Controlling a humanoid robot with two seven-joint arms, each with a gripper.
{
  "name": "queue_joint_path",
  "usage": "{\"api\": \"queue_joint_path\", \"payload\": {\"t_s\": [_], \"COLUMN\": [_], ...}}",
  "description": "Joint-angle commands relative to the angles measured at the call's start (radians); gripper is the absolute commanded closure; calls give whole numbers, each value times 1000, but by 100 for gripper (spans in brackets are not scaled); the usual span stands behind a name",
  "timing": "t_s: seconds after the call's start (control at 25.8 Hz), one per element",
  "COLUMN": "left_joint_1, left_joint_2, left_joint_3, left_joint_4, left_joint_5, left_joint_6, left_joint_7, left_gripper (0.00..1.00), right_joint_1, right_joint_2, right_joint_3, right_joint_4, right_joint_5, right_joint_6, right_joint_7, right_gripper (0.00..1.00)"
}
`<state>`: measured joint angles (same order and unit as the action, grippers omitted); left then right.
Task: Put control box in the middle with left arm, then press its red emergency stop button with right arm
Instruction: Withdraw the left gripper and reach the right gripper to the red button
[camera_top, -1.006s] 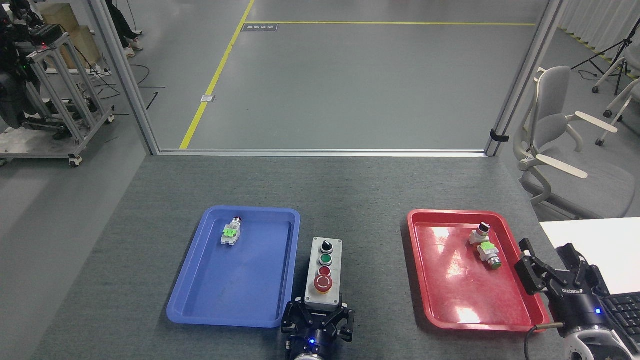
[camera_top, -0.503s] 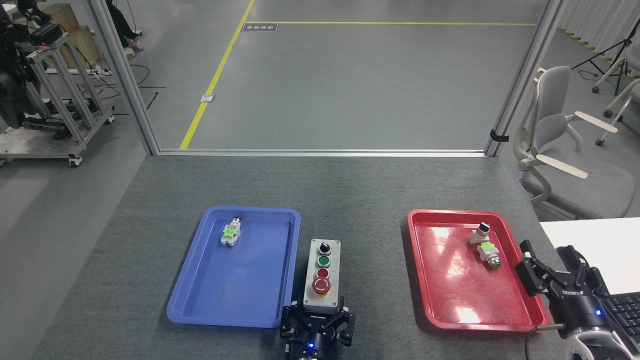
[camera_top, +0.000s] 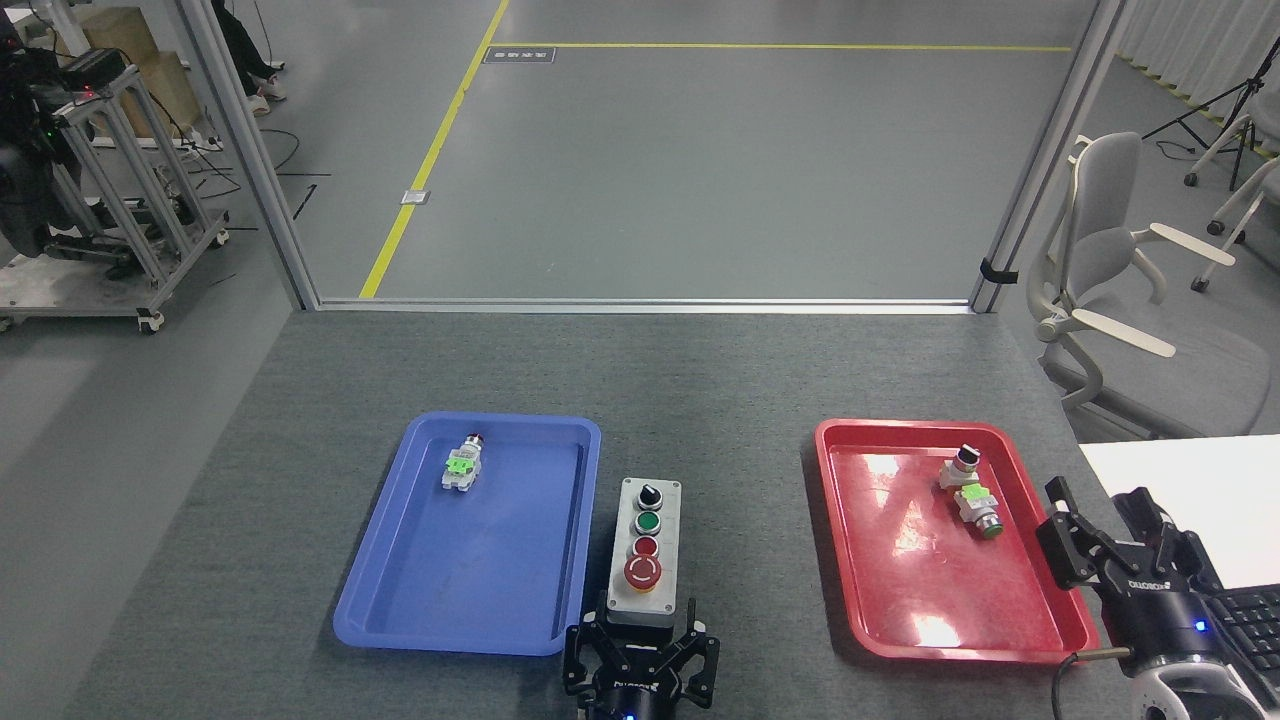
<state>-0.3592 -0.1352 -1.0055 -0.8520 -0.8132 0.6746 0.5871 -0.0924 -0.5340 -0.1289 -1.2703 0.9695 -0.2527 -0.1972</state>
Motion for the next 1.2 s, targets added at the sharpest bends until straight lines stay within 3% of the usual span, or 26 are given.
{"api": "queue_joint_path", "payload": {"t_s": [0.0, 0.12, 0.15, 0.39, 0.5, 0.62, 0.74, 0.85, 1.01, 1.16], "left_joint_1": [8, 29, 40, 86, 92, 103, 151, 161, 193, 223], "left_joint_2": [0, 0, 0, 9, 36, 115, 183, 256, 348, 396], "left_joint_3": [-2, 1, 7, 10, 13, 56, 119, 165, 262, 410], "left_joint_4": [-7, -13, -27, -125, -159, -220, -298, -369, -427, -426], "left_joint_5": [-6, -69, -95, -193, -198, -196, -196, -190, -179, -181], "left_joint_6": [5, 11, 19, 92, 97, 98, 95, 89, 49, -164], "left_joint_7": [14, 14, 14, 14, 13, 13, 11, 2, -15, -49], "left_gripper": [0, 0, 0, 0, 0, 0, 0, 0, 0, 0], "right_joint_1": [-4, -15, -23, -159, -283, -398, -445, -445, -429, -417], "right_joint_2": [-7, -29, -30, -40, -20, 52, 129, 174, 193, 195], "right_joint_3": [0, 12, 25, 291, 518, 746, 891, 937, 942, 966], "right_joint_4": [2, 2, 2, 37, 92, 169, 224, 232, 233, 256], "right_joint_5": [0, 3, 5, 5, 5, 2, 0, 2, 2, 2], "right_joint_6": [0, -13, -17, -53, -53, -51, -45, -53, -54, -54], "right_joint_7": [-77, -174, -189, -189, -171, -111, -62, -54, -48, -47], "right_gripper": [52, 85, 100, 100, 100, 100, 100, 100, 100, 100]}}
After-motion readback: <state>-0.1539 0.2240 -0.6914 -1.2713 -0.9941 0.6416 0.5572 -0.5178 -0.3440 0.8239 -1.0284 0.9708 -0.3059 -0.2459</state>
